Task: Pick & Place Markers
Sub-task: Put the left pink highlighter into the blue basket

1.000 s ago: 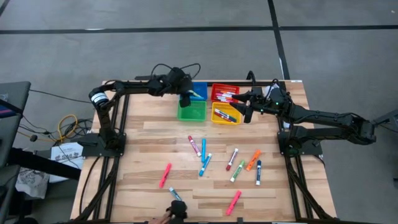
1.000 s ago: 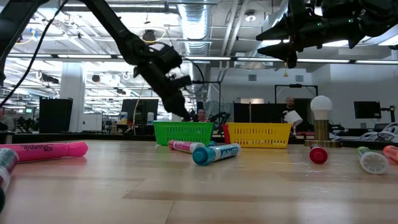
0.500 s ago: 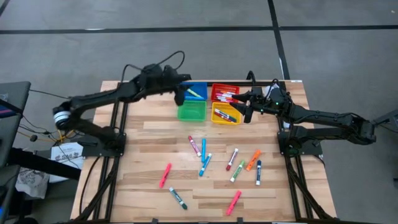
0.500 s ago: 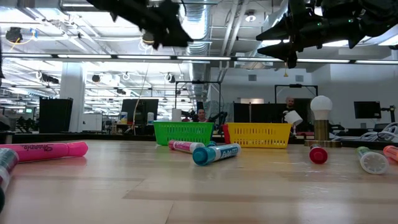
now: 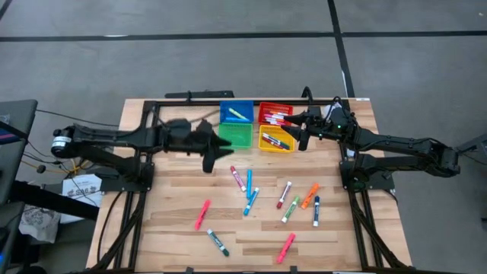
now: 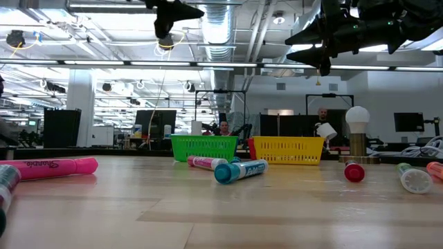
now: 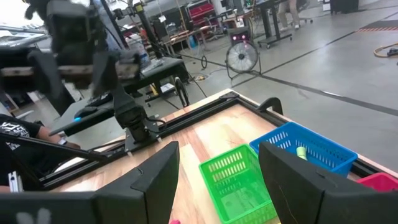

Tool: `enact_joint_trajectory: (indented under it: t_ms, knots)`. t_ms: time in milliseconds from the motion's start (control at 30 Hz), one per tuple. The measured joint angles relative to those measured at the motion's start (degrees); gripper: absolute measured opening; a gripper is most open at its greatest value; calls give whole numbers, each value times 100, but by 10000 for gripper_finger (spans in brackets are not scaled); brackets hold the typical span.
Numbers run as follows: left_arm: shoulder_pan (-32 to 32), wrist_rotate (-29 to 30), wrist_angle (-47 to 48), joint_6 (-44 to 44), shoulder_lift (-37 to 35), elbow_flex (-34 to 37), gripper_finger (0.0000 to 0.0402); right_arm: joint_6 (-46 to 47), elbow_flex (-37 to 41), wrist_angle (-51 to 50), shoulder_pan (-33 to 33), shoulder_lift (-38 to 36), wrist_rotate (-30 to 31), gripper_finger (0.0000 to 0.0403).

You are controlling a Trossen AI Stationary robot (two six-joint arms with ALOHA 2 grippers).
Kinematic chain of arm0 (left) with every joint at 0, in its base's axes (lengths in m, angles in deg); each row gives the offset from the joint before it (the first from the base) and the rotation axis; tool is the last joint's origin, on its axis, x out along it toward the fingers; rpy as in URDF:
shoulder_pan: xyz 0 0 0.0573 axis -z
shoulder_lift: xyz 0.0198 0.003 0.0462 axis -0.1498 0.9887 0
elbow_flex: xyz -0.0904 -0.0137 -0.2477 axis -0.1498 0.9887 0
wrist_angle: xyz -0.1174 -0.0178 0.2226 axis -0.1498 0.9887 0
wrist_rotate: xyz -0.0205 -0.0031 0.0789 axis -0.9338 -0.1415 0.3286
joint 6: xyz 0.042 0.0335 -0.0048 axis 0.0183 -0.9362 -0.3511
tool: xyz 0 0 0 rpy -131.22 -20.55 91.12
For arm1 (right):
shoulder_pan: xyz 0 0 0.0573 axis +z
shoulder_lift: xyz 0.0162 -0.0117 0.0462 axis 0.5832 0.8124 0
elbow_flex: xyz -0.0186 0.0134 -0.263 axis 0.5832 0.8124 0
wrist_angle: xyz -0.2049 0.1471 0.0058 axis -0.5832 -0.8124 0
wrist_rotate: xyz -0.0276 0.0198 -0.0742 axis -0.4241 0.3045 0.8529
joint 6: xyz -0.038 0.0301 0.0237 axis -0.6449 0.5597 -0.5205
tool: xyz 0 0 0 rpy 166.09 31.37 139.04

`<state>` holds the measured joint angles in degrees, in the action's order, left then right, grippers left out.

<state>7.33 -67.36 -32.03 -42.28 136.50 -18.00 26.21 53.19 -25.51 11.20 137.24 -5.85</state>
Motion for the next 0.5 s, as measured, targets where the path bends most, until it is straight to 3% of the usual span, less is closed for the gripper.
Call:
enact_joint_trajectory:
  t_ms: [500]
  knots:
    - [1825, 663, 300, 3054, 500, 77, 133, -1, 1, -60, 0, 0, -12, 209]
